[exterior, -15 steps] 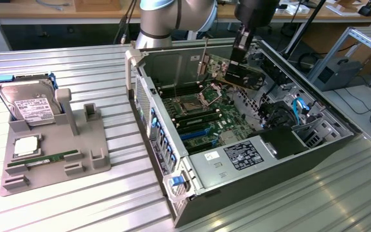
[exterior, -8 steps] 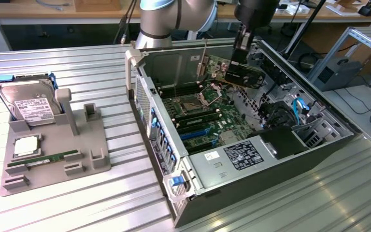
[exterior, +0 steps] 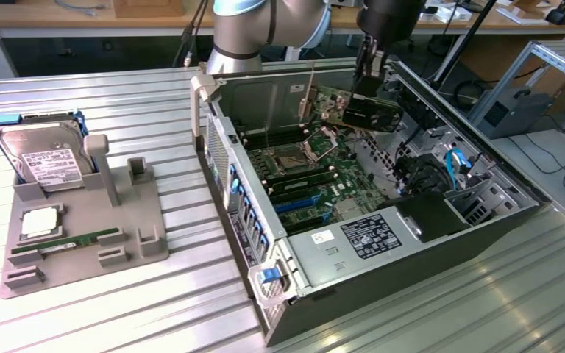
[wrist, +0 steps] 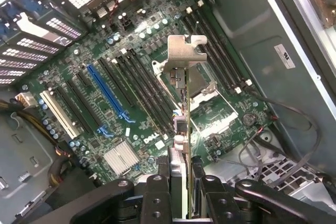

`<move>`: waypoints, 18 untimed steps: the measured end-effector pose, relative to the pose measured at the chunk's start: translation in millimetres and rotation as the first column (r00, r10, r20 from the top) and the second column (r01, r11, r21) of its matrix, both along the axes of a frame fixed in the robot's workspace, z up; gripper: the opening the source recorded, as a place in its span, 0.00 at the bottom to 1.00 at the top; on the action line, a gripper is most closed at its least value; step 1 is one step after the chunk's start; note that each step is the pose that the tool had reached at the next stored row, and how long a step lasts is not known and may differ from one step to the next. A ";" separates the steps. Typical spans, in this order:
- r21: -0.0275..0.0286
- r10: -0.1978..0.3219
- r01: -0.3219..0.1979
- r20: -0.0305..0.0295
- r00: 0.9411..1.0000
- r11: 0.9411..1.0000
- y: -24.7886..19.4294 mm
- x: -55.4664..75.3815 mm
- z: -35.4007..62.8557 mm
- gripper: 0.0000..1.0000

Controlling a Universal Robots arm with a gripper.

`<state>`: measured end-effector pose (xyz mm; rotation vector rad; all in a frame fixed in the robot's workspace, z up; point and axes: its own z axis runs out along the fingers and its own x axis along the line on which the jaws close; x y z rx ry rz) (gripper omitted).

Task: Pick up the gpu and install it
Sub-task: 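Insert the gpu into the slot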

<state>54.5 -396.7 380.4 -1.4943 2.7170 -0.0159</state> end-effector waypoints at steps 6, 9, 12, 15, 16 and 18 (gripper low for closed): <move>0.000 0.063 -0.063 0.000 0.998 0.998 0.0 0.0 -0.3 0.27; 0.000 0.088 -0.088 0.000 0.996 0.996 0.0 0.0 -0.5 0.27; 0.000 0.129 -0.129 0.000 0.992 0.992 0.0 0.0 -0.7 0.27; 0.000 0.164 -0.164 0.000 0.986 0.986 0.0 0.0 -0.8 0.27; 0.000 0.173 -0.173 0.000 0.985 0.985 0.0 0.0 -0.9 0.27; 0.000 0.197 -0.197 0.000 0.980 0.980 0.0 0.0 -1.0 0.27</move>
